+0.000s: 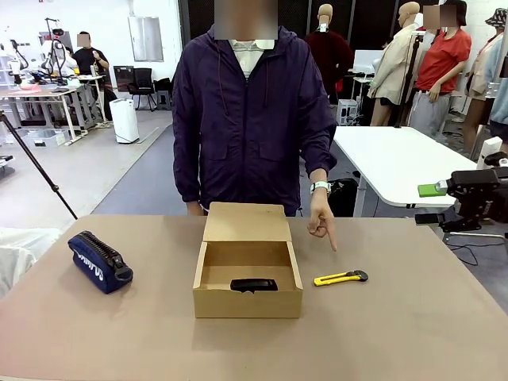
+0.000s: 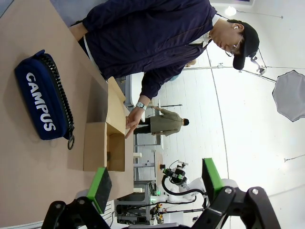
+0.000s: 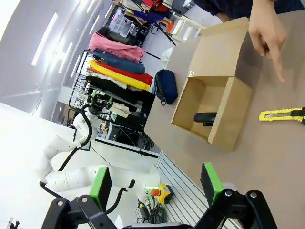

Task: Pack the items into the box.
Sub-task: Pick up the item specified by the human and place it in the Mailer Box.

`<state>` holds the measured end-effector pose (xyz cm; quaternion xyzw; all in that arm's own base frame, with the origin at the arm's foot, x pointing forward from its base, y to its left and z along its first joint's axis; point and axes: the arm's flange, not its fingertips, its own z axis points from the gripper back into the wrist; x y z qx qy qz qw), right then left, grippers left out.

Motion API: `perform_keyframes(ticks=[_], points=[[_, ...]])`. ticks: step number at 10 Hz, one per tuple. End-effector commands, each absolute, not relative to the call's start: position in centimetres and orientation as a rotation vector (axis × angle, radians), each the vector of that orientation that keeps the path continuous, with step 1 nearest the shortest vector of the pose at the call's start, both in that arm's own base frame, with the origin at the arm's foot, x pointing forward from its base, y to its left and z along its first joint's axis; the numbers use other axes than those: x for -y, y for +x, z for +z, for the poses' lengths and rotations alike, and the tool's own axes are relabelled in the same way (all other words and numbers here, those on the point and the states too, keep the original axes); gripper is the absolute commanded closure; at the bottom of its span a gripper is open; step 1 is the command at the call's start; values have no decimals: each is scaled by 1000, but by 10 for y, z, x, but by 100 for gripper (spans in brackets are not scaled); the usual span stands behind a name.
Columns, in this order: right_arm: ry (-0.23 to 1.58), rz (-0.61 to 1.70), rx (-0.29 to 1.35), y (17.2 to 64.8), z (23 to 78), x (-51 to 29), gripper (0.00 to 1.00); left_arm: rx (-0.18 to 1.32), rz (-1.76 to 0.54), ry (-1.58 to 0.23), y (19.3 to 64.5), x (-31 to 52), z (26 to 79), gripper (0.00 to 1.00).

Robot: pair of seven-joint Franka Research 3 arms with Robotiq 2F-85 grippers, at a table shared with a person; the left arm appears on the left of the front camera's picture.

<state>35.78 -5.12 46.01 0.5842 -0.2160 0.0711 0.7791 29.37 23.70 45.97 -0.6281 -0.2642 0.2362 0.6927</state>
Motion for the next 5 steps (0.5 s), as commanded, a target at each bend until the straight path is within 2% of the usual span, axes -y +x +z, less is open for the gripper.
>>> perform_keyframes(ticks=[1,2,3,5], points=[[1268,149,442,357,464,54,0,593,521,-1417,292,-236,463,0],[1263,154,467,358,460,51,0,593,521,-1417,292,-236,463,0],[1216,187,386,390,459,44,0,593,521,-1417,292,-236,463,0],[873,296,80,463,462,-13,0,593,521,-1417,292,-236,463,0]])
